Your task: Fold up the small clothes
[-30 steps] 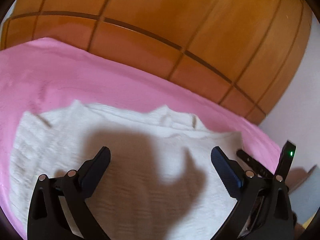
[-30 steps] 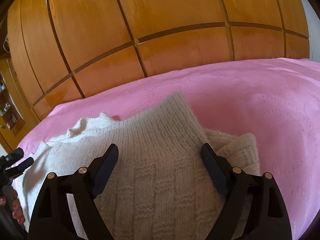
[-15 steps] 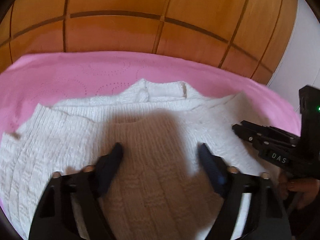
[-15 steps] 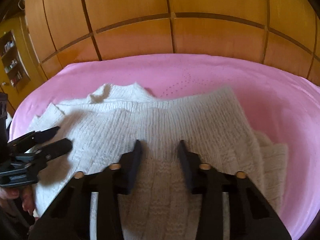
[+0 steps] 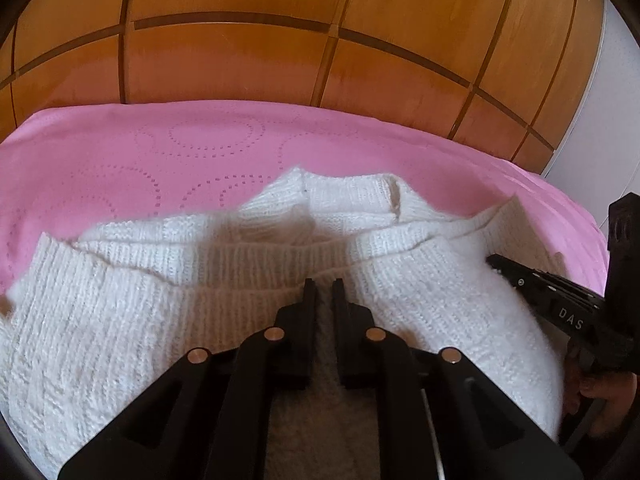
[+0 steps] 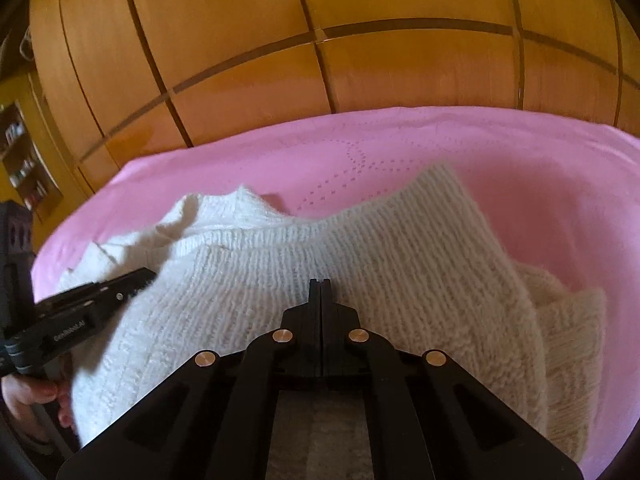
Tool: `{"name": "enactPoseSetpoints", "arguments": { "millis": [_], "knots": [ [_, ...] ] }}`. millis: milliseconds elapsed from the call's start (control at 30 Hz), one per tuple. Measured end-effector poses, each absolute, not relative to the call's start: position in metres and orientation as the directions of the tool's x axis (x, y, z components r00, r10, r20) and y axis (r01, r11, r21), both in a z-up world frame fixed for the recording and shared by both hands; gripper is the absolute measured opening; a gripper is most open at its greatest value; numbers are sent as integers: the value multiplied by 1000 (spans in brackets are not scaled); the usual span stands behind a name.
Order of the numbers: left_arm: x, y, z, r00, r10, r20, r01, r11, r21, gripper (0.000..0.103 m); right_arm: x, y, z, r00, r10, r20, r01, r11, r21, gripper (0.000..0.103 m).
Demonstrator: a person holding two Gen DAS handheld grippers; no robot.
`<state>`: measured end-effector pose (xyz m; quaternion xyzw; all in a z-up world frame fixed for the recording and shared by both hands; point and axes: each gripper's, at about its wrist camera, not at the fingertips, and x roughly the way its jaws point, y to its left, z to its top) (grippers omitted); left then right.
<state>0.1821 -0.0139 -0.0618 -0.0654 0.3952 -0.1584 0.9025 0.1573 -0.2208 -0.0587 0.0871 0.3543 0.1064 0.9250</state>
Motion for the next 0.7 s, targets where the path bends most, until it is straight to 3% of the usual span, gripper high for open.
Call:
{"name": "enactPoseSetpoints", "arguments": {
  "millis": [133, 233, 300, 333, 367, 700],
  "knots": [
    [177, -11, -62, 644, -358, -676, 239, 934, -267, 16, 154, -224, -60, 736, 276, -619, -134, 954, 267, 0],
    [173, -10, -61, 649, -381, -658, 256, 924, -283, 31, 151, -225, -60, 741, 281, -610, -134, 952, 276, 0],
    [168, -12, -58, 654, -392, -647, 274, 920, -281, 64, 152, -226, -60, 742, 287, -606, -136, 949, 283, 0],
    [166, -13, -56, 661, -383, -645, 274, 924, -268, 75, 151, -228, -60, 742, 289, -605, -136, 948, 286, 0],
    [164, -13, -54, 666, -373, -646, 269, 928, -258, 99, 151, -228, -60, 742, 292, -603, -137, 947, 290, 0],
    [134, 14, -45, 728, -316, -608, 191, 946, -263, 101, 146, -231, -58, 748, 310, -587, -141, 938, 315, 0]
  ]
}}
